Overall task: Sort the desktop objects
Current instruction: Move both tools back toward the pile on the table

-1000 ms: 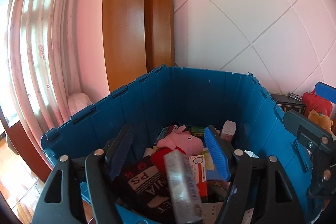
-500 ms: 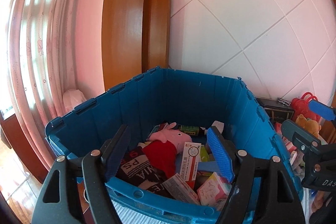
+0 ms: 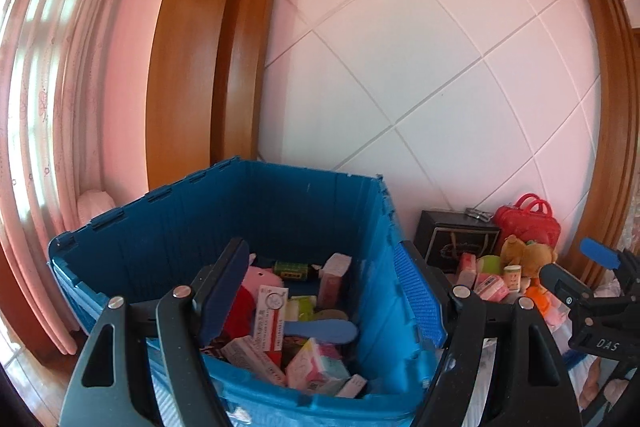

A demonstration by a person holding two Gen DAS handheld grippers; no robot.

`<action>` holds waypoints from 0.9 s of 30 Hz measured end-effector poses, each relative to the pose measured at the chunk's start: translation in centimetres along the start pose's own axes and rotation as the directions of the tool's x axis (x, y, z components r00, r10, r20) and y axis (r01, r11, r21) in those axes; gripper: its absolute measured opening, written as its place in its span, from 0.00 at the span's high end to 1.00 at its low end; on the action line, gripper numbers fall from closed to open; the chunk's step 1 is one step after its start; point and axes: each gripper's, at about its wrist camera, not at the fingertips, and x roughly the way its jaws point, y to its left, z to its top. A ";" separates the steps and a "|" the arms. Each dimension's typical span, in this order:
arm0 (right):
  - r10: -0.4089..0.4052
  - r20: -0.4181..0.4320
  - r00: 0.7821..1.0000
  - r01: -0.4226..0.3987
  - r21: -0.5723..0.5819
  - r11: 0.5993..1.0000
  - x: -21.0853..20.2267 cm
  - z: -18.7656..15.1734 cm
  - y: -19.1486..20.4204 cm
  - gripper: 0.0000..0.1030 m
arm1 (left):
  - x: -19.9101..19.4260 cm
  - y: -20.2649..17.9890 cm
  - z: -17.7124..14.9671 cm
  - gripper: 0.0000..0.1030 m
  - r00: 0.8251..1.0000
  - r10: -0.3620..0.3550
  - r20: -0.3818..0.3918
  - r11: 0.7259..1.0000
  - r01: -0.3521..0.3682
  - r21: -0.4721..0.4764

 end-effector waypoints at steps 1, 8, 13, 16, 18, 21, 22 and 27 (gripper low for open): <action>-0.031 -0.002 1.000 0.031 0.015 0.999 -0.6 -0.4 -1.9 0.00 | -0.2 -1.1 0.1 0.27 1.000 -0.015 0.008 1.000 0.015 -0.009; -0.185 -0.045 0.982 0.189 0.109 0.976 -3.2 -3.2 -13.4 0.00 | 1.1 -10.5 -0.4 0.27 0.987 -0.156 -0.041 0.986 0.158 0.056; -0.267 -0.130 0.955 0.284 0.134 0.950 -3.4 -6.3 -20.7 0.00 | 3.9 -17.0 -2.2 0.27 0.964 -0.241 -0.110 0.966 0.249 0.063; -0.291 -0.203 0.935 0.324 0.154 0.933 -3.1 -8.9 -24.5 0.00 | 8.3 -21.2 -5.2 0.27 0.928 -0.297 -0.224 0.948 0.314 0.046; -0.298 -0.253 0.920 0.346 0.170 0.923 -2.5 -10.8 -26.9 0.00 | 10.9 -23.4 -7.8 0.27 0.910 -0.288 -0.297 0.948 0.315 0.046; -0.300 -0.335 0.893 0.376 0.190 0.907 -1.5 -13.8 -29.9 0.00 | 15.2 -26.6 -12.2 0.27 0.873 -0.243 -0.423 0.952 0.299 0.071; -0.300 -0.369 0.880 0.389 0.197 0.900 -0.8 -15.0 -31.0 0.00 | 16.1 -27.4 -13.4 0.27 0.864 -0.225 -0.451 0.953 0.292 0.084; -0.275 -0.486 0.829 0.417 0.212 0.884 1.6 -19.0 -33.9 0.01 | 21.1 -30.7 -18.9 0.27 0.827 -0.169 -0.537 0.941 0.297 0.162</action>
